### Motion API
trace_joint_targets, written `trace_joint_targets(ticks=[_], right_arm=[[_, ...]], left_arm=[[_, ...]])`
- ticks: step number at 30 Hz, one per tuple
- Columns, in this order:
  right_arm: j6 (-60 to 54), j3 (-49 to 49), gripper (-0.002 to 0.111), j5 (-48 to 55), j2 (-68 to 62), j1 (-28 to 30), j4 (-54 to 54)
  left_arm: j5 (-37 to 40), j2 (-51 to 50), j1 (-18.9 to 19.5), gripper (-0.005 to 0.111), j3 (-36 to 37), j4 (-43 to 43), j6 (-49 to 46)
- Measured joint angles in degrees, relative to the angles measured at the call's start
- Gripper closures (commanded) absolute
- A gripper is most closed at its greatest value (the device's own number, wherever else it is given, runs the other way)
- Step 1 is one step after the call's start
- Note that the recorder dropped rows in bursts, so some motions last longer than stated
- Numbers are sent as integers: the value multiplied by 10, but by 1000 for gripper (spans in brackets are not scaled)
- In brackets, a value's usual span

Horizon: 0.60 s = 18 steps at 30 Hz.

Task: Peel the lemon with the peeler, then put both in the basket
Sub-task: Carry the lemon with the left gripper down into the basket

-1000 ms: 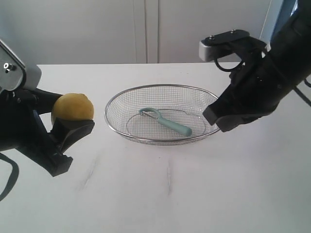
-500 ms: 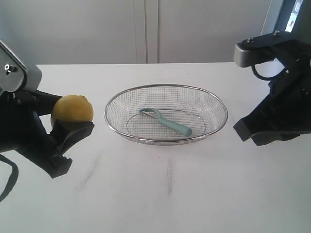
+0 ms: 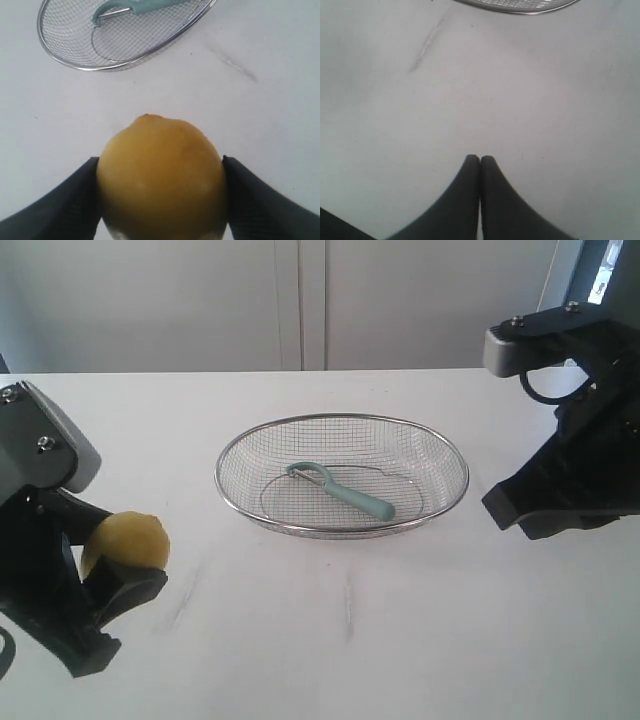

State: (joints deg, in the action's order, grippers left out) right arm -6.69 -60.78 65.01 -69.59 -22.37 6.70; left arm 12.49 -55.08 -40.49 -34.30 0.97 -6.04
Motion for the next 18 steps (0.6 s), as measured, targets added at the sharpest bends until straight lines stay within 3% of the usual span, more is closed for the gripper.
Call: trace_joint_targets(ticks=[10,18], right_arm=[[0,0,108,0,0,0,0],[0,0,108,0,0,0,0]], left_arm=[[-27,-12,0,107,-29,-3,41],[74,-171,0,107,-234,-1,42]])
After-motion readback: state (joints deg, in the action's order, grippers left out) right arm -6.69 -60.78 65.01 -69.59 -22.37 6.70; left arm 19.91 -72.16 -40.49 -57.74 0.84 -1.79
